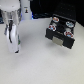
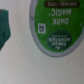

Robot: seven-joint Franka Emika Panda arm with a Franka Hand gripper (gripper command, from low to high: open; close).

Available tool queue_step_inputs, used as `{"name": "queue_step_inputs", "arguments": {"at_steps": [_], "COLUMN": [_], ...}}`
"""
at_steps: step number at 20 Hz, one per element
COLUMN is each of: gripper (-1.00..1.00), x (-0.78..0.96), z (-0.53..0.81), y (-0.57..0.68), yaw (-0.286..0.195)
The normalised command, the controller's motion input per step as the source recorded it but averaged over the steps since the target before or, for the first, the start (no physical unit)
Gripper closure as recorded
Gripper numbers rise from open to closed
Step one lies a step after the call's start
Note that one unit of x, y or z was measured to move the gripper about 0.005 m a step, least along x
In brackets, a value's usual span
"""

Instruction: Open the kcup holder, insert the kcup into the holder, and close the kcup holder

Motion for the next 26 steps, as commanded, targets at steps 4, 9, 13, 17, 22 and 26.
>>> {"name": "queue_step_inputs", "arguments": {"at_steps": [4, 9, 13, 17, 22, 26], "gripper": [-1.0, -1.0, 1.0, 1.0, 1.0, 1.0], "x": [-0.06, -0.07, -0.02, -0.01, 0.0, 0.08], "z": [-0.12, -0.09, -0.06, -0.11, 0.07, 0.65], "y": [0.01, 0.0, 0.0, 0.0, 0.03, 0.29], "yaw": [-0.132, -0.128, -0.031, 0.0, -0.051, -0.008]}}
